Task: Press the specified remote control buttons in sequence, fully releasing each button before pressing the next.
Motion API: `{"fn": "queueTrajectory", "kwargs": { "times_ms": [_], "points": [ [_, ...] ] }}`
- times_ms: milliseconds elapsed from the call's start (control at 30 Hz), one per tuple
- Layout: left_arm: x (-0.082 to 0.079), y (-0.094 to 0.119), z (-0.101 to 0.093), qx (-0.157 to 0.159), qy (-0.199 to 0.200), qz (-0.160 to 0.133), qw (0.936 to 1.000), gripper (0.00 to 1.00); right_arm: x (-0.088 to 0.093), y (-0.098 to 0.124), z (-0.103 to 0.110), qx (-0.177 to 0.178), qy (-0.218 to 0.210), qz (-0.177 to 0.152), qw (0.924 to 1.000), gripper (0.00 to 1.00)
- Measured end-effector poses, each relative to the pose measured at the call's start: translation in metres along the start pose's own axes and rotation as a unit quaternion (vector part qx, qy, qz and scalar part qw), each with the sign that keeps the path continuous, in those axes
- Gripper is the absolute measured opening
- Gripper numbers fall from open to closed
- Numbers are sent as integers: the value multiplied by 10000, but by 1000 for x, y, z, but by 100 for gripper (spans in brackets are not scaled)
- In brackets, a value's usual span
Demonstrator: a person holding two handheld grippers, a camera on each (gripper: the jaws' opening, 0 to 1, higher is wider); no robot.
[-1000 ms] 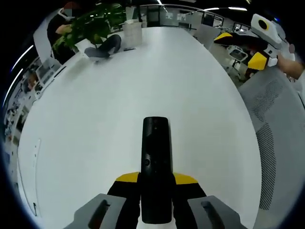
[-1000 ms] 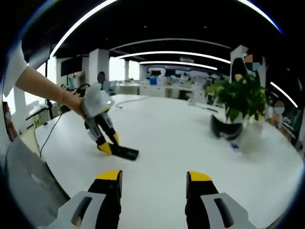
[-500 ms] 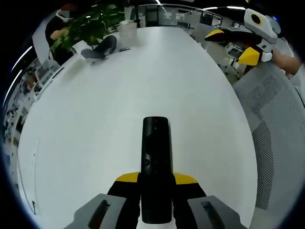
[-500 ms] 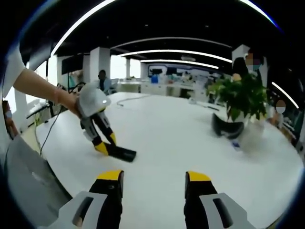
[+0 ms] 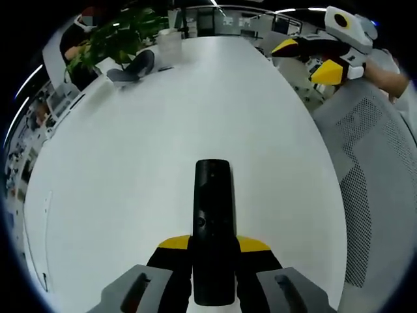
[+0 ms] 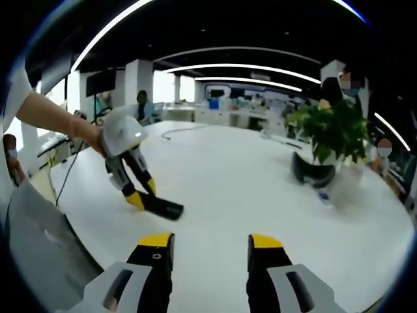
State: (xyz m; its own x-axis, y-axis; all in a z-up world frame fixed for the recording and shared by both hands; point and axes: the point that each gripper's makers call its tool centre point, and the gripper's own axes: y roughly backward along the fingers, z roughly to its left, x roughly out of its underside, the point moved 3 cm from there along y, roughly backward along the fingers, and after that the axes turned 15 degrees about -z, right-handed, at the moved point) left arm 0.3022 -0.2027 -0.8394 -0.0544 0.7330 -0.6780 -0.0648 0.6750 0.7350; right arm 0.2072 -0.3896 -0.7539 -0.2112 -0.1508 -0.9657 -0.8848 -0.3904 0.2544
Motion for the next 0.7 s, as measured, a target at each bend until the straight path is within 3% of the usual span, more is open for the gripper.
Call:
{"fn": "queueTrajectory", "kwargs": {
  "times_ms": [700],
  "points": [
    [2,2,-17,-67,84,-21,9999,24,4,1,1,-63,159,165,9997,34]
  ]
}}
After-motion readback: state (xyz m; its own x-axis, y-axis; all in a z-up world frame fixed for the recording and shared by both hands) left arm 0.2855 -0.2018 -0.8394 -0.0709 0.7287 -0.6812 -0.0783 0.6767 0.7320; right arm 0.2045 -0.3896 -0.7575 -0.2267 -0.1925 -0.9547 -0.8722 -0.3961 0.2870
